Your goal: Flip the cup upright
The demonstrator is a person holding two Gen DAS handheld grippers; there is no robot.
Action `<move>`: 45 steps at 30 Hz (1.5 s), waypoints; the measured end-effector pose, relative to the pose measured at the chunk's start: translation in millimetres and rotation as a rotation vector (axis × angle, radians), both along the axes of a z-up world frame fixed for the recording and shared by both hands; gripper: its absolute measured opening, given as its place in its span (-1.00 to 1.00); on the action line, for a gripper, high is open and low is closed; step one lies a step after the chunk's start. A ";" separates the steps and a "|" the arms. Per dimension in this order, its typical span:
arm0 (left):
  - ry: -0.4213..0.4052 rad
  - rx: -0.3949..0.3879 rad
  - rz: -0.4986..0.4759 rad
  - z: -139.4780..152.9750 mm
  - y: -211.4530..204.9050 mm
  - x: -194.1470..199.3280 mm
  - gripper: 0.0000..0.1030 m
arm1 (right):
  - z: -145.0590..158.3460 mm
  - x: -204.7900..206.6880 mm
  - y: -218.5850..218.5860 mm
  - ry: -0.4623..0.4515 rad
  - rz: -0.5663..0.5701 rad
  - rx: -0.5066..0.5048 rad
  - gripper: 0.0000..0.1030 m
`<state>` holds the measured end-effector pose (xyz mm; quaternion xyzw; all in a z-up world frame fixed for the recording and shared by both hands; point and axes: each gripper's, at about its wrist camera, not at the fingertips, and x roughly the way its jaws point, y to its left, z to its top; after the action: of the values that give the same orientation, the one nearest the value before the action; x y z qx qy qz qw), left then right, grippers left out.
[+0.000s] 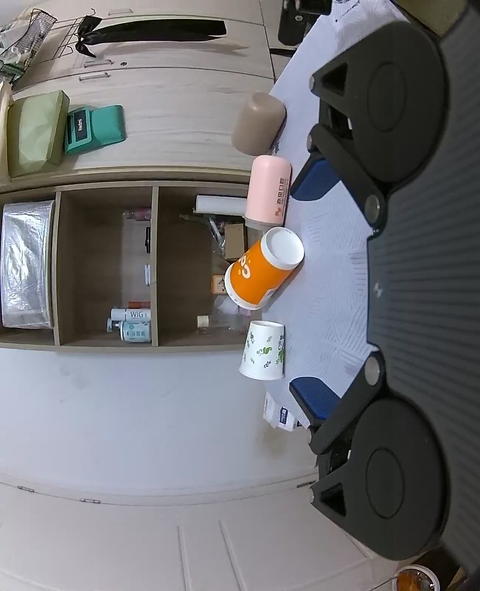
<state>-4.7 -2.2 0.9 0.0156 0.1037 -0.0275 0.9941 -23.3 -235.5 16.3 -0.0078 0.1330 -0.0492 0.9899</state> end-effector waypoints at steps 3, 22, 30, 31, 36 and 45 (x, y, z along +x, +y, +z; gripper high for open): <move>0.003 0.002 -0.001 0.3 -0.4 0.6 1.00 | 2.1 -0.1 -0.4 0.004 0.000 -0.002 0.94; -0.023 -0.067 0.001 -2.3 11.2 -3.9 1.00 | -0.2 2.1 1.5 0.008 0.013 -0.001 0.94; -0.046 -0.094 -0.014 -0.4 14.1 -7.2 1.00 | -1.7 3.1 2.7 0.006 0.013 0.000 0.94; -0.044 -0.094 -0.012 -0.7 14.4 -7.2 1.00 | -1.7 3.1 2.7 0.005 0.013 0.001 0.94; -0.038 -0.092 0.001 -0.4 15.0 -6.8 1.00 | -1.6 3.0 2.6 0.005 0.010 -0.001 0.94; -0.038 -0.096 0.000 -1.5 17.0 -6.8 1.00 | -1.9 2.7 1.2 0.008 0.007 0.003 0.94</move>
<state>-11.5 14.8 -0.6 -0.0318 0.0836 -0.0319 0.9955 -20.6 -234.3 14.4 -0.0069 0.1370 -0.0454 0.9895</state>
